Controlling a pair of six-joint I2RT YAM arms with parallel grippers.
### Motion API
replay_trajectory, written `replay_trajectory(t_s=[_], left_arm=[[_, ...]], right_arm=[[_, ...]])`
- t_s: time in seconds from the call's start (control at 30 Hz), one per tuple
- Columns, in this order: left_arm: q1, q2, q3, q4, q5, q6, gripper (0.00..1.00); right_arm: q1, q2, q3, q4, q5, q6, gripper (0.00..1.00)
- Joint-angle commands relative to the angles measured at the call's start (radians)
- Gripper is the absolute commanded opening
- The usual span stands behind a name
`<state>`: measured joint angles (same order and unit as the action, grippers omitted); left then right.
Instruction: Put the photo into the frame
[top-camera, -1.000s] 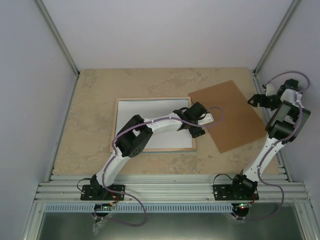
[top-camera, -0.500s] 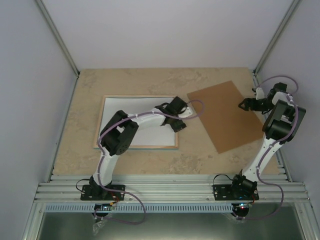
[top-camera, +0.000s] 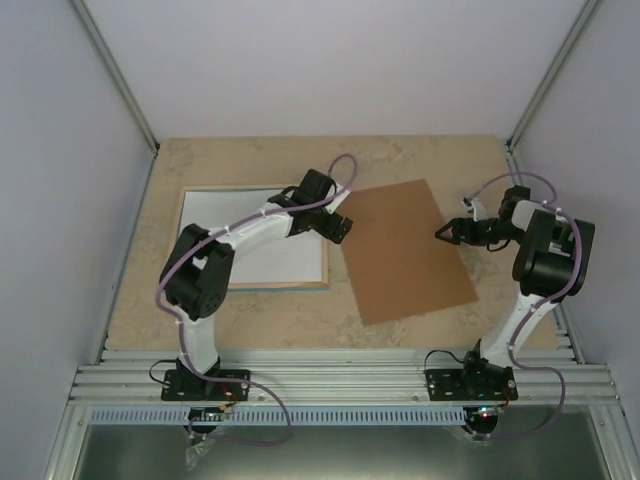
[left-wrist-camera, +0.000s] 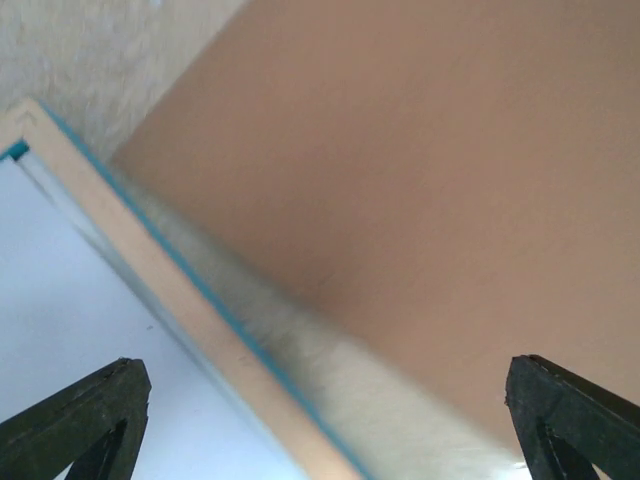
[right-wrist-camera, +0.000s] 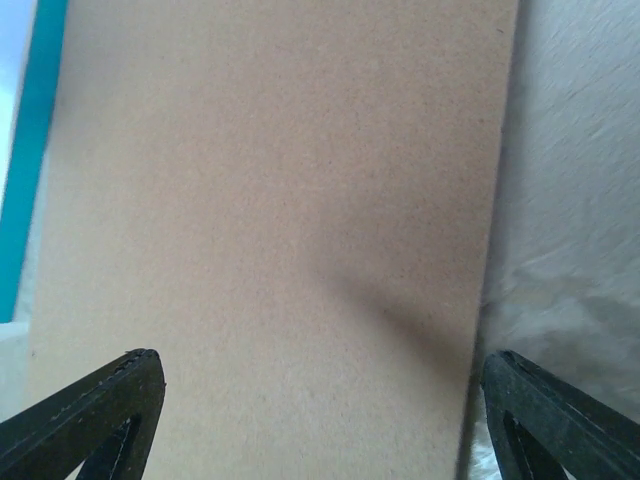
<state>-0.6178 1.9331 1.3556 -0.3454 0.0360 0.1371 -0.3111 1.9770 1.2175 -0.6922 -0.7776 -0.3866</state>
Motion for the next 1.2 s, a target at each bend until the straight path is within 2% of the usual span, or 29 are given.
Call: replay_trajectory(t_s=[0.0,0.23,0.33,0.53,0.8,1.03,1.17], left_arm=[[-0.007,-0.109,0.006,0.048,0.245,-0.311,0.99],[-0.028,-0.138,-0.121,0.177,0.348,-0.698,0.99],[-0.05,-0.101,-0.145,0.224,0.375,-0.772,0.99],[-0.056,0.007,-0.132,0.22,0.356,-0.823,0.99],[-0.013,0.017,-0.192,0.159,0.194,-0.912,0.98],[-0.013,0.123,-0.124,0.216,0.357,-0.893,0.92],[-0.013,0.131,-0.128,0.309,0.455,-0.883,0.89]], right_arm=[[-0.001,0.005,-0.06,-0.102,0.029,0.061,0.88],[-0.009,-0.065,-0.103,-0.045,0.082,0.083,0.87],[-0.008,-0.071,-0.124,-0.012,0.101,0.1,0.87],[-0.008,-0.059,-0.152,0.02,0.122,0.121,0.86],[0.001,-0.079,-0.184,0.001,0.146,0.089,0.83],[0.015,-0.012,-0.158,-0.042,0.139,0.056,0.81],[0.016,0.047,-0.145,-0.054,0.116,0.056,0.78]])
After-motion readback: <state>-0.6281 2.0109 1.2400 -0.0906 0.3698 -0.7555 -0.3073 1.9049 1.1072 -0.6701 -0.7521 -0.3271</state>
